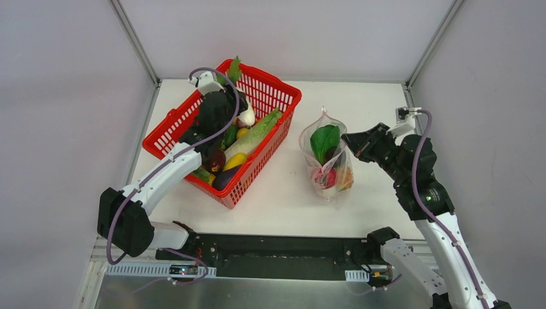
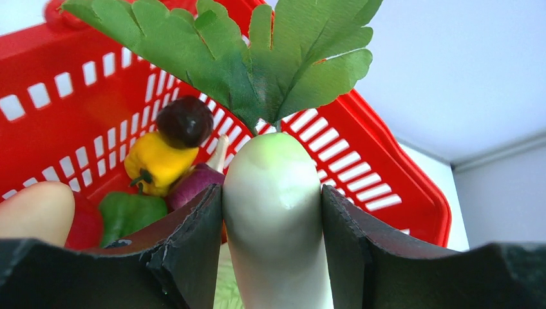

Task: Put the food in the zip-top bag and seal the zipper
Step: Place the fake vegetable in the bin.

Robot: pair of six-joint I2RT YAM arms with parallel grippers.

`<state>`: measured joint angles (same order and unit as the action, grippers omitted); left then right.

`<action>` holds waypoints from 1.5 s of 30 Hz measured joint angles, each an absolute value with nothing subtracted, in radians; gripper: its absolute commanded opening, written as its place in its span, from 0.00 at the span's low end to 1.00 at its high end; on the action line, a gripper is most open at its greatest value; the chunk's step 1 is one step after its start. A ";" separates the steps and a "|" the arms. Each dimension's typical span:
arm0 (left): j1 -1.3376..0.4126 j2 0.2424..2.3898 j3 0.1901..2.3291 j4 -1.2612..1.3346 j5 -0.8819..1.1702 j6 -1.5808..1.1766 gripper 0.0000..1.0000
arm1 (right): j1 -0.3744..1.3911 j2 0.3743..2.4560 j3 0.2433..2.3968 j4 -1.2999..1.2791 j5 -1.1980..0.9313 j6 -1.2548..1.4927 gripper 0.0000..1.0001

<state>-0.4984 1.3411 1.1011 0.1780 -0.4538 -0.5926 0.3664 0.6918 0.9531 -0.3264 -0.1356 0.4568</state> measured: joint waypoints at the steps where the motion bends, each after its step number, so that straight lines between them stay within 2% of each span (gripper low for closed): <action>1: -0.498 1.328 1.086 0.185 -0.436 -0.582 0.20 | 0.366 0.691 0.953 -0.326 -0.138 0.457 0.00; 11: -0.498 1.182 0.999 0.275 -0.194 -0.474 0.21 | 0.366 0.678 0.944 -0.326 -0.148 0.460 0.00; 19: -0.497 1.140 0.993 0.144 -0.247 -0.429 0.28 | 0.366 0.675 0.942 -0.326 -0.165 0.463 0.00; 24: -0.472 1.168 0.993 -0.037 -0.300 -0.411 0.50 | 0.366 0.676 0.941 -0.326 -0.166 0.463 0.00; 28: -0.443 1.205 1.023 -0.184 -0.318 -0.378 0.83 | 0.366 0.684 0.941 -0.324 -0.166 0.463 0.00; 31: -0.431 1.249 1.089 -0.288 -0.336 -0.352 0.92 | 0.366 0.696 0.941 -0.317 -0.165 0.463 0.00; 37: -0.430 1.339 1.285 -0.398 -0.354 -0.282 0.94 | 0.366 0.721 0.941 -0.317 -0.159 0.461 0.00; 45: -0.409 1.600 1.610 -0.433 -0.191 -0.181 0.90 | 0.366 0.728 0.941 -0.302 -0.140 0.459 0.00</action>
<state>-0.4088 1.5997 1.6100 -0.4332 -0.1913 -0.1810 0.3664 0.7280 0.9413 -0.3016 -0.1402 0.4587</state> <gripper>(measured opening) 0.924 0.007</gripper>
